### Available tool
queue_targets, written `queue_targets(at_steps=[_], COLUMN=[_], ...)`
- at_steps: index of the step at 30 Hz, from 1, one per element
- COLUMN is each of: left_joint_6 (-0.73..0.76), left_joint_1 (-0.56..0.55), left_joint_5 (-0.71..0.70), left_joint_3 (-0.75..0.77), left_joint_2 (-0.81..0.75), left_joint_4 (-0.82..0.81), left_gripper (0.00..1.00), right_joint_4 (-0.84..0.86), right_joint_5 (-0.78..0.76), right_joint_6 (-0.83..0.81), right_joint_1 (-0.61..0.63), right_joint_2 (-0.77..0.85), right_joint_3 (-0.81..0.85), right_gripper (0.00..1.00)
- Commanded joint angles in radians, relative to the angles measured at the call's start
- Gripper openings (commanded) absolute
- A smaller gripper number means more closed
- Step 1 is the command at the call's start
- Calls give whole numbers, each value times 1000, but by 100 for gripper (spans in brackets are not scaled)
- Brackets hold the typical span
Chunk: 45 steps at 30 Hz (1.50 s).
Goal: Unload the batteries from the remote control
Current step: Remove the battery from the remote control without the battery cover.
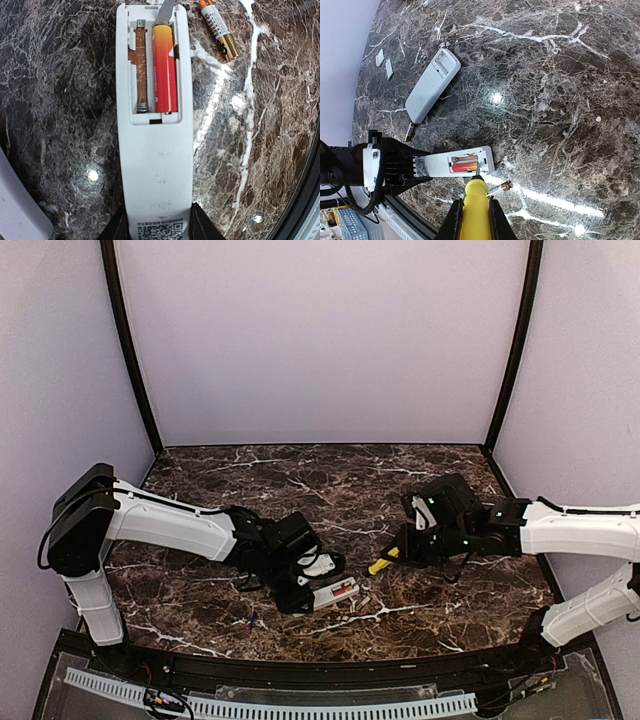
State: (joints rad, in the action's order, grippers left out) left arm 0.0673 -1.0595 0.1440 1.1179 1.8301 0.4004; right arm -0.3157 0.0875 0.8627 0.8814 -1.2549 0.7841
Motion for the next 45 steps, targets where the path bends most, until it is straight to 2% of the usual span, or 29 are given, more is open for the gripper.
queue_targets(at_steps=[1,12,21,45], left_joint_6=[17,17,17,17], left_joint_1=[-14,-16,-17,-17], left_joint_5=[-6,-2,-1,-6], left_joint_3=[0,4,5,14], left_joint_2=[17,23,28,42], left_joint_4=[35,37,41,51], left_gripper=[36,33,32,31], right_joint_4=[92,280,360,371], right_joint_5=[90,276,349,381], right_joint_6=[47,149,193,220], right_joint_1=[-28,-115,-135,-151], right_joint_2=[-7,34,44,95], right_joint_3=[-50,-148,-162,-148], right_gripper=[0,0,0,0])
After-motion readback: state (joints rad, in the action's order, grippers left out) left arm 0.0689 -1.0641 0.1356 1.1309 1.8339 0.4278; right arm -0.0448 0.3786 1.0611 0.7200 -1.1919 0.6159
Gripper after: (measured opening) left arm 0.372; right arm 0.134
